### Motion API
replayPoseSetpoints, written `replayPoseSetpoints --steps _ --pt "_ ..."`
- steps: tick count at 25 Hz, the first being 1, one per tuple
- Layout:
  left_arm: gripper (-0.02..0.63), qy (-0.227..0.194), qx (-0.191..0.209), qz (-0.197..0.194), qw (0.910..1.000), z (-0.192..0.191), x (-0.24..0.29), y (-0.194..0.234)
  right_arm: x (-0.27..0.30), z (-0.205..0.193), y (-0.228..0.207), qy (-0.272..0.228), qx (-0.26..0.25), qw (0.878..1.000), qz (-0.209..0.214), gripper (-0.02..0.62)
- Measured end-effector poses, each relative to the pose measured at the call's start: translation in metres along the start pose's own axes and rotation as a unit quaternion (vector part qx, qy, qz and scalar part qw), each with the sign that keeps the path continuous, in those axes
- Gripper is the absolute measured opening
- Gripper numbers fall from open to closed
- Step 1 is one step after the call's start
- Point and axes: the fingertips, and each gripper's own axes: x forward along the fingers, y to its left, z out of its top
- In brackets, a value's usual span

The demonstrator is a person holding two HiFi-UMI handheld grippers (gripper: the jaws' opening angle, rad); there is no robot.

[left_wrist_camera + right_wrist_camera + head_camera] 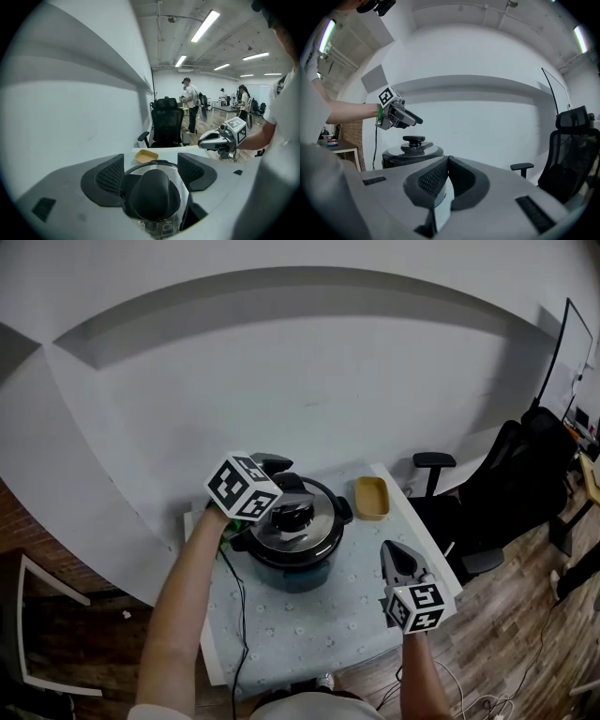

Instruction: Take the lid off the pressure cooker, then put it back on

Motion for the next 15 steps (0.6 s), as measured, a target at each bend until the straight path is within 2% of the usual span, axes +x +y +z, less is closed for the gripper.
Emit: replayPoseSetpoints --steps 3,7,9,12,15 --pt "0.330 -0.046 -0.029 0.056 0.9970 -0.007 -0.016 0.003 0.006 0.008 0.012 -0.005 -0.007 1.000 0.013 0.002" --pt "0.328 -0.109 -0.065 0.132 0.9831 -0.023 -0.048 0.004 0.017 0.021 0.030 -0.014 -0.017 0.999 0.032 0.002" --pt "0.328 -0.132 -0.076 0.168 0.9739 -0.033 -0.066 -0.001 0.023 0.026 0.042 -0.019 -0.022 0.999 0.042 0.002" --pt "0.328 -0.163 -0.097 0.232 0.9541 -0.052 -0.090 -0.011 0.030 0.034 0.061 -0.024 -0.029 0.998 0.058 0.002" --pt "0.327 -0.183 -0.105 0.275 0.9378 -0.069 -0.105 -0.022 0.036 0.040 0.076 -0.028 -0.034 0.997 0.070 0.002"
